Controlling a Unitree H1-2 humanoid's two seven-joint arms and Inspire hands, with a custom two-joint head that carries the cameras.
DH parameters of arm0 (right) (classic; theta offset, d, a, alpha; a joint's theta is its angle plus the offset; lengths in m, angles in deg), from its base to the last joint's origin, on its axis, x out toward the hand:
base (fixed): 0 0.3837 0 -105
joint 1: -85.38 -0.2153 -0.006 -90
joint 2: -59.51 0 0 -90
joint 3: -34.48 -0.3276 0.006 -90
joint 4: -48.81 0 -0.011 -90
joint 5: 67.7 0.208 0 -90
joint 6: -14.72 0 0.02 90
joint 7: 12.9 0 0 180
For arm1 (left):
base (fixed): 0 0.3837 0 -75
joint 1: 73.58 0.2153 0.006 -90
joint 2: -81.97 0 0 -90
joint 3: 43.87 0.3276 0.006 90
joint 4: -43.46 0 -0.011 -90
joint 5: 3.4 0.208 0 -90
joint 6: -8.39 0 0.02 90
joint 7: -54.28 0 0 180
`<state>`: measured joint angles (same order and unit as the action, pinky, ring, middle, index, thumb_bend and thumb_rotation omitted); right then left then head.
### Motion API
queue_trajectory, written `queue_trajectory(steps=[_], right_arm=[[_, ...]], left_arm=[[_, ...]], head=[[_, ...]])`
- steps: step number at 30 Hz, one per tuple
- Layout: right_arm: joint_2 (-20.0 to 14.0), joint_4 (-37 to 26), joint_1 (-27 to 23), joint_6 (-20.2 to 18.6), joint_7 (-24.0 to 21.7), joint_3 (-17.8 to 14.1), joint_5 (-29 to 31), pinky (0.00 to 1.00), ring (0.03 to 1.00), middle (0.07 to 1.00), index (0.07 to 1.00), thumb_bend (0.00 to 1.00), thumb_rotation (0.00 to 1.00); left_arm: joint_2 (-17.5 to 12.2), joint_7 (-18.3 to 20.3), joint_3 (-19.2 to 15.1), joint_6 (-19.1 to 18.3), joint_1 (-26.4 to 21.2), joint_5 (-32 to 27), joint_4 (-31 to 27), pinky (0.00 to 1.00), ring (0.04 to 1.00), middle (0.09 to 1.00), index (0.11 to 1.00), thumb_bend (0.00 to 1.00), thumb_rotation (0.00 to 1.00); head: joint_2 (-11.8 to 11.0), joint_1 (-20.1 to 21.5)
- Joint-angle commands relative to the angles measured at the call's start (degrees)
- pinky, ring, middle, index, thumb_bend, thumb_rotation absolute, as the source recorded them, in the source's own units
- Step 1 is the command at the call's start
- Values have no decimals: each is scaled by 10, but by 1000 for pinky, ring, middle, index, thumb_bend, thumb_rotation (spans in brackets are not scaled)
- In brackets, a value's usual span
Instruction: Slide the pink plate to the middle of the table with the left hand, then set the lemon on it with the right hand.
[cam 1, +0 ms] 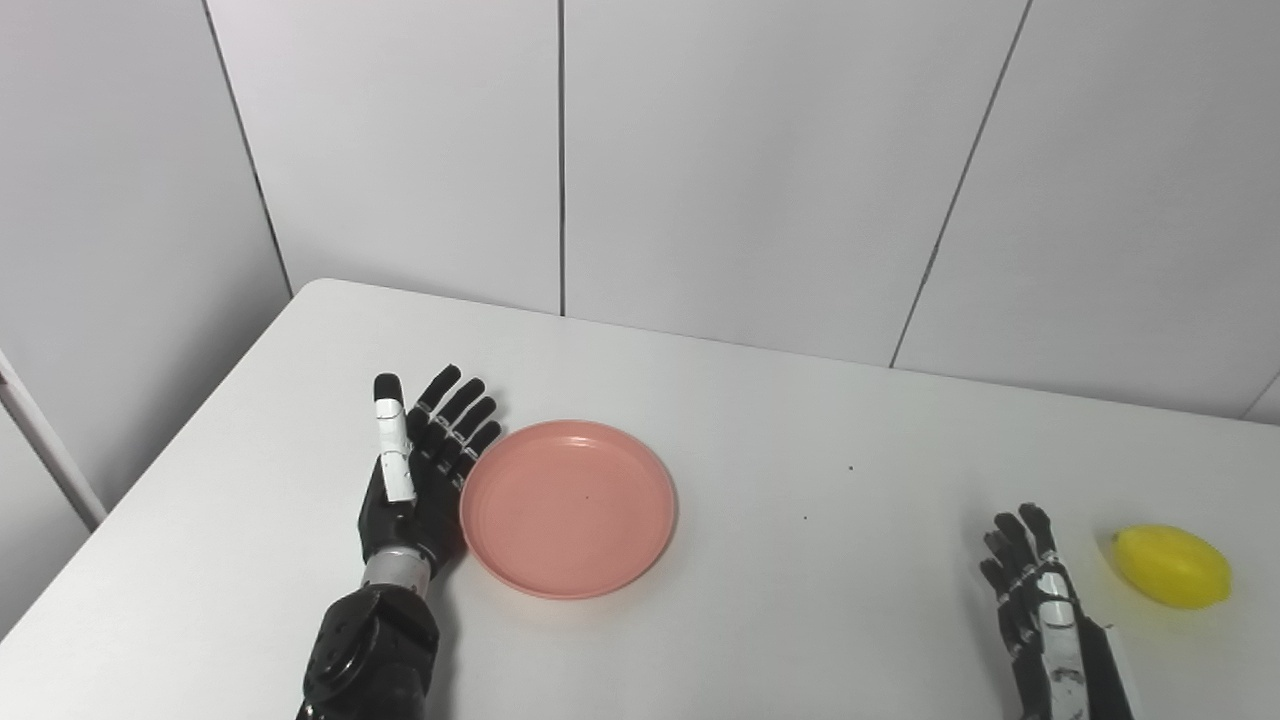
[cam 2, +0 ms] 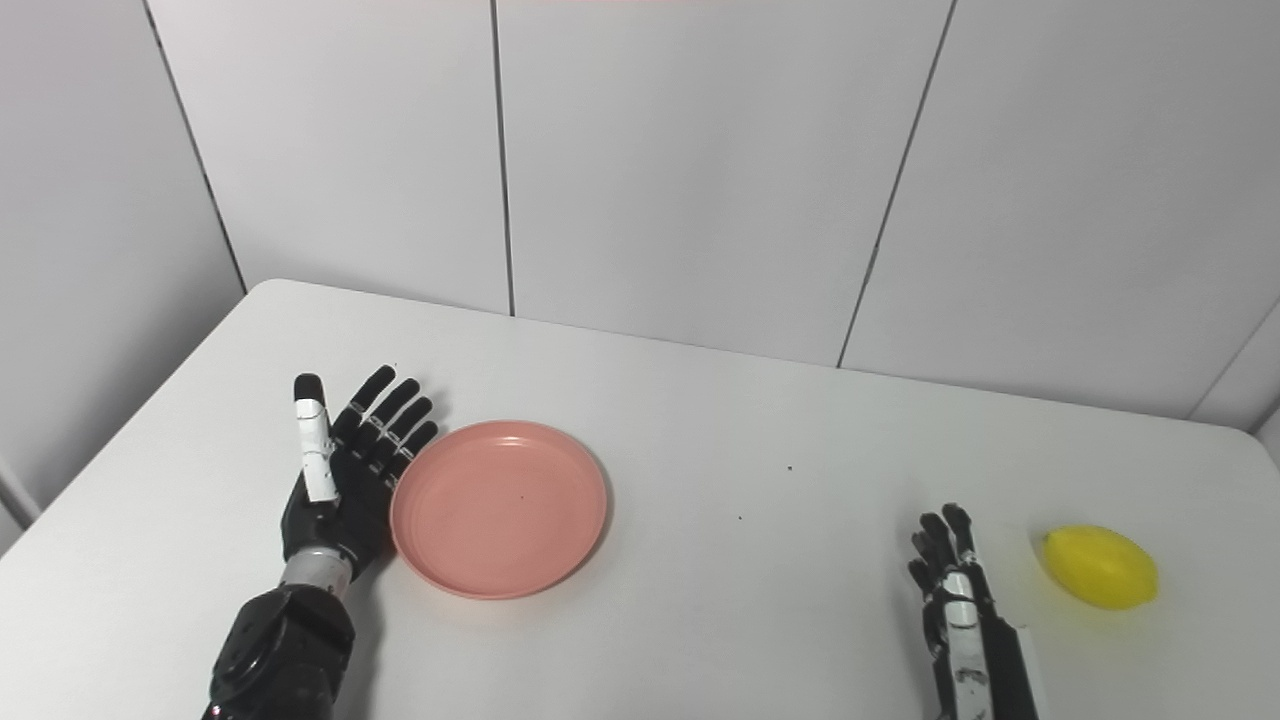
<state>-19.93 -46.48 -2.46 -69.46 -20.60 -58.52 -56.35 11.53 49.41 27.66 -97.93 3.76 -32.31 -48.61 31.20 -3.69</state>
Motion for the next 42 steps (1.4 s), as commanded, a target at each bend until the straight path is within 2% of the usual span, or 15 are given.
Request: queue_trajectory(steps=[1,7,18,22,31,37,42], right_arm=[[11,1,6,0,4,6,-3,974,957,954,975,739,892],[18,-9,7,-15,16,11,-16,958,951,946,958,791,868],[29,-17,6,-21,26,19,-25,961,949,940,959,755,886],[34,-15,4,-21,26,19,-25,963,948,939,958,761,877],[50,-19,1,-30,38,24,-31,931,925,922,928,790,844],[55,-27,1,-43,42,30,-36,953,935,924,926,794,846],[58,-28,-1,-44,46,34,-39,965,941,927,930,783,847]], left_arm=[[9,-6,8,-15,4,-2,3,837,811,790,780,871,832],[12,-4,18,-11,3,0,10,837,828,814,808,871,840],[18,2,41,-5,5,5,17,895,867,853,846,871,847],[21,-4,45,-3,1,7,22,856,856,837,830,863,837],[23,4,54,13,2,15,38,936,909,877,871,862,852],[34,-1,56,26,1,21,49,901,888,871,866,870,828],[36,-2,58,28,-1,26,51,928,908,889,888,883,842]], head=[[4,7],[11,29],[21,47],[23,53],[28,76],[31,85],[33,94]])
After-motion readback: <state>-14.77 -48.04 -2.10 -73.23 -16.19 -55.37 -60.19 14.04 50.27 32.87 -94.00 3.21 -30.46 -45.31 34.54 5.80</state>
